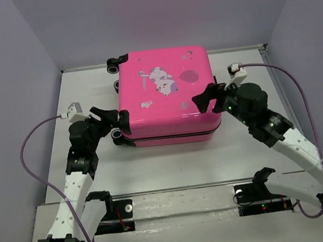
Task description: Pack the luggage
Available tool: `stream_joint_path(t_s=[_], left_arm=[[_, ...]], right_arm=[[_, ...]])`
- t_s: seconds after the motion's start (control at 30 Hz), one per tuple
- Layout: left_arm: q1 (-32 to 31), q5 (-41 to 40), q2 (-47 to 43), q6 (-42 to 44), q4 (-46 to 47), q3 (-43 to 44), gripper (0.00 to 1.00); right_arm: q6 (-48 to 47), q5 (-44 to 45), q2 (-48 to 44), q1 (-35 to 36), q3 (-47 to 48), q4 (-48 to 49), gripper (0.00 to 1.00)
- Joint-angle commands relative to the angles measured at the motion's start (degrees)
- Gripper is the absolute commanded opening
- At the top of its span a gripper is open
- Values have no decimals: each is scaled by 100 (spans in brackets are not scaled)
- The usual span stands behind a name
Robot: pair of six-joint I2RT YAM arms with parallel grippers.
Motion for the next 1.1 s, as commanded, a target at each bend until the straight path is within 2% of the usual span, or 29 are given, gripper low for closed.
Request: stream_joint_path(t_s=[0.0, 0.13, 0.27, 0.47, 0.63, 0.83, 0.97, 1.07], left_arm=[[-654, 384, -247, 612, 273, -160, 6], [-1059, 15, -493, 612, 273, -345, 6], [-1411, -187, -634, 595, 281, -512, 6], [-2200, -574, -853, 621, 308, -635, 6], [-2965, -759, -1012, 481, 527, -881, 6], [-4309, -1470, -679, 559, 686, -785, 6], [-4855, -1901, -284, 665, 853, -645, 6], [-4997, -1937, -142, 797, 958, -469, 6]], right_arm=[[-159, -589, 477, -2170, 343, -879, 100], [-133, -2309, 1524, -3511, 520, -634, 100], [-151, -2717, 2272, -3514, 775, -475, 100], [-63, -3930, 3309, -3514, 1274, -246, 100], [-142, -4432, 4135, -3014, 1969, -281, 100], [94, -5003, 5136, -2618, 3215, -290, 100], [358, -5529, 5812, -2469, 4190, -282, 100], [631, -5742, 6227, -2319, 5062, -343, 100]])
